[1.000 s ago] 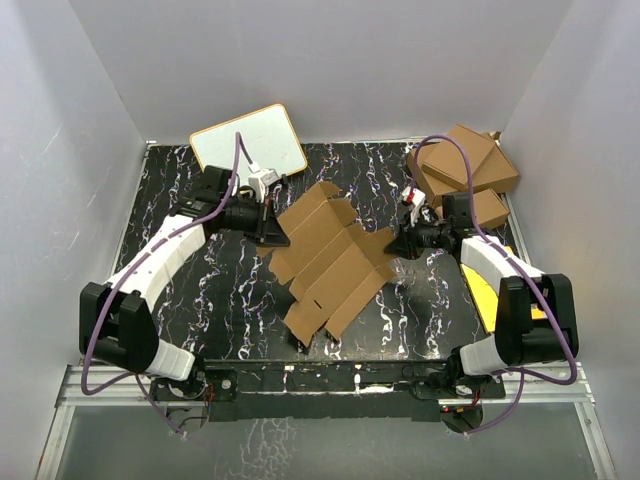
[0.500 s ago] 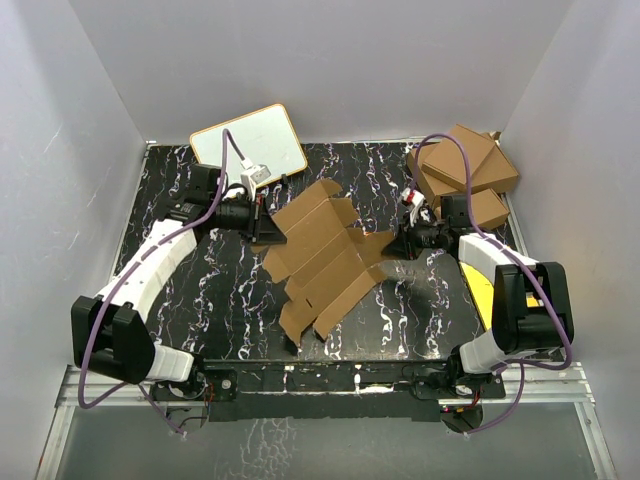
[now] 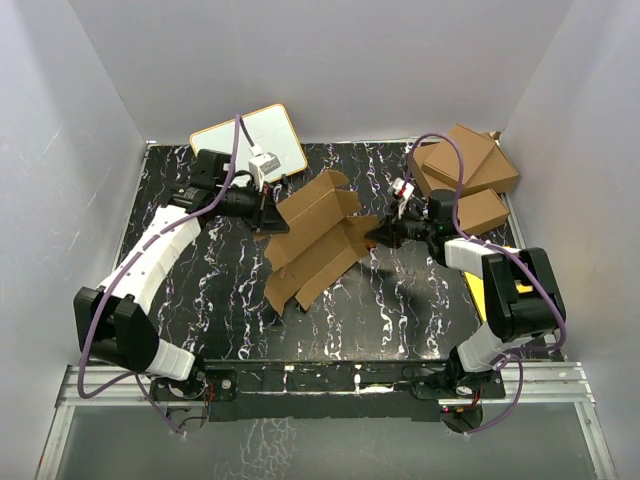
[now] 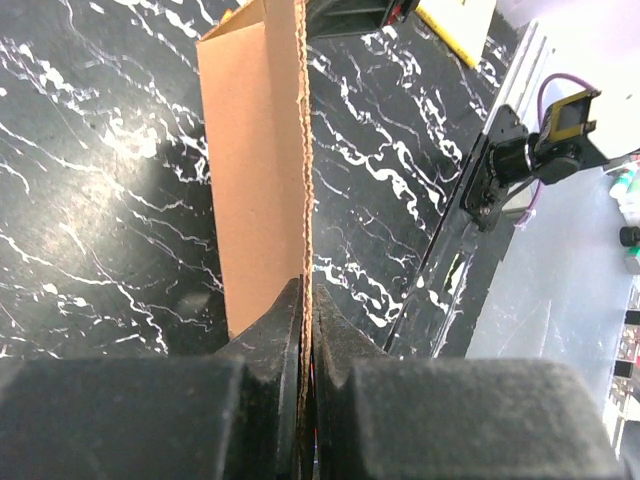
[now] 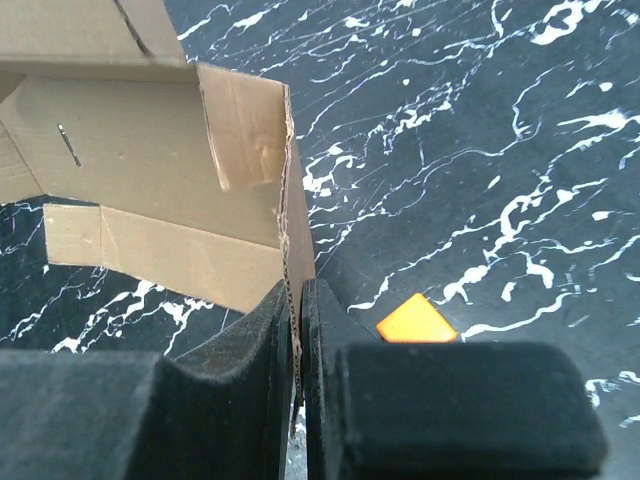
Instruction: Fold the paper box
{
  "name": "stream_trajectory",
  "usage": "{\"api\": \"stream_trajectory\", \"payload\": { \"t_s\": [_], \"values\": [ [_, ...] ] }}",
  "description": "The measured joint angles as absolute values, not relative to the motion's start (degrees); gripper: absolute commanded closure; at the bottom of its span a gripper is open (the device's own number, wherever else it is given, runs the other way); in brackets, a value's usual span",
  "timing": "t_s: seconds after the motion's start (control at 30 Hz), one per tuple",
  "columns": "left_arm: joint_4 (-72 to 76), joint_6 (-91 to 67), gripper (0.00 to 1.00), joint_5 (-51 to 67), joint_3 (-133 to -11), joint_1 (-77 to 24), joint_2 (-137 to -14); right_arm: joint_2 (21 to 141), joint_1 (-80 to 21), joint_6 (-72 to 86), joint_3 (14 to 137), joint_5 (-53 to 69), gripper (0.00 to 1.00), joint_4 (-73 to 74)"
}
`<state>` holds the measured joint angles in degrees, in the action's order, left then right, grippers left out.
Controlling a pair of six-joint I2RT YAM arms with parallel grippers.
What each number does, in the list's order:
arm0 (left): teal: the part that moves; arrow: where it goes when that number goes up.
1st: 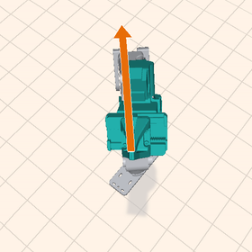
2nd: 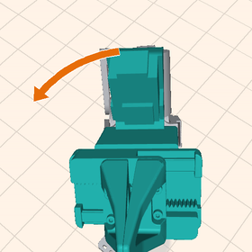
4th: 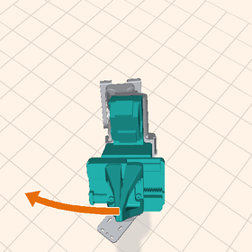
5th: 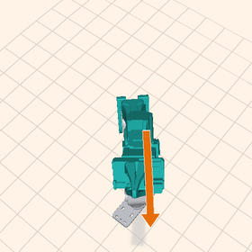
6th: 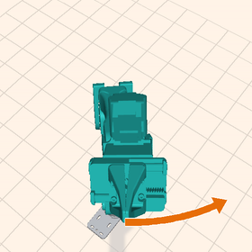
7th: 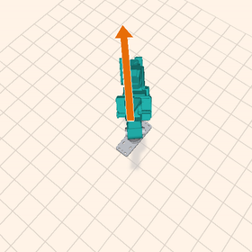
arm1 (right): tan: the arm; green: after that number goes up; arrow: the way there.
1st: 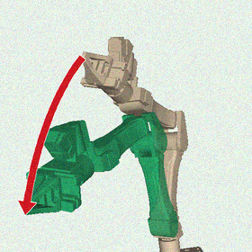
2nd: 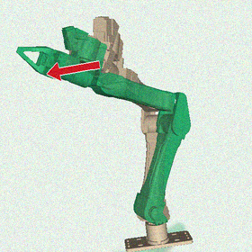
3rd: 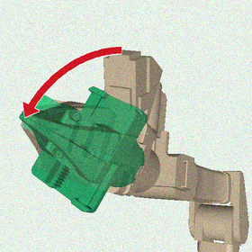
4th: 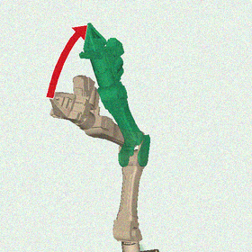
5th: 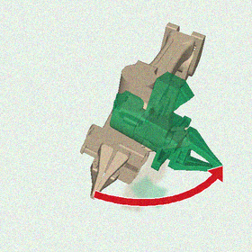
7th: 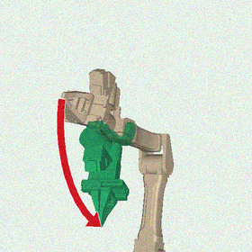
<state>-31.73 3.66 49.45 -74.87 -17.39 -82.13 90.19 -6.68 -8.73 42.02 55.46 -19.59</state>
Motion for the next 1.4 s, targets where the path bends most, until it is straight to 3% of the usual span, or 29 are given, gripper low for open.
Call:
{"api": "stream_trajectory", "payload": {
  "t_s": [0.37, 0.53, 0.6, 1.03, 1.17, 1.4],
  "values": [
    [-29.8, 2.8, 1.00, 46.1, -68.8, -18.6, -85.7, 92.8, -8.1, -11.6, 40.6, 54.8, 0.84, -19.0],
    [-28.9, 2.6, 1.00, 45.3, -68.6, -18.6, -85.7, 91.9, -8.1, -17.3, 41.3, 54.7, 0.66, -12.0],
    [-28.9, 2.7, 1.00, 45.0, -68.6, -18.6, -85.7, 91.9, -8.1, -19.6, 42.6, 54.5, 0.63, -8.2],
    [-29.3, 3.8, 1.00, 44.2, -68.6, -18.6, -85.7, 97.1, -8.1, -28.4, 68.3, 51.4, 0.62, 17.2],
    [-29.7, 4.1, 1.00, 44.2, -68.8, -18.6, -85.7, 100.4, -8.1, -31.8, 71.8, 50.2, 0.45, 25.6],
    [-30.1, 4.3, 1.00, 44.2, -68.9, -18.6, -85.7, 107.5, -7.7, -35.6, 77.4, 47.5, 0.41, 35.2]
  ]
}}
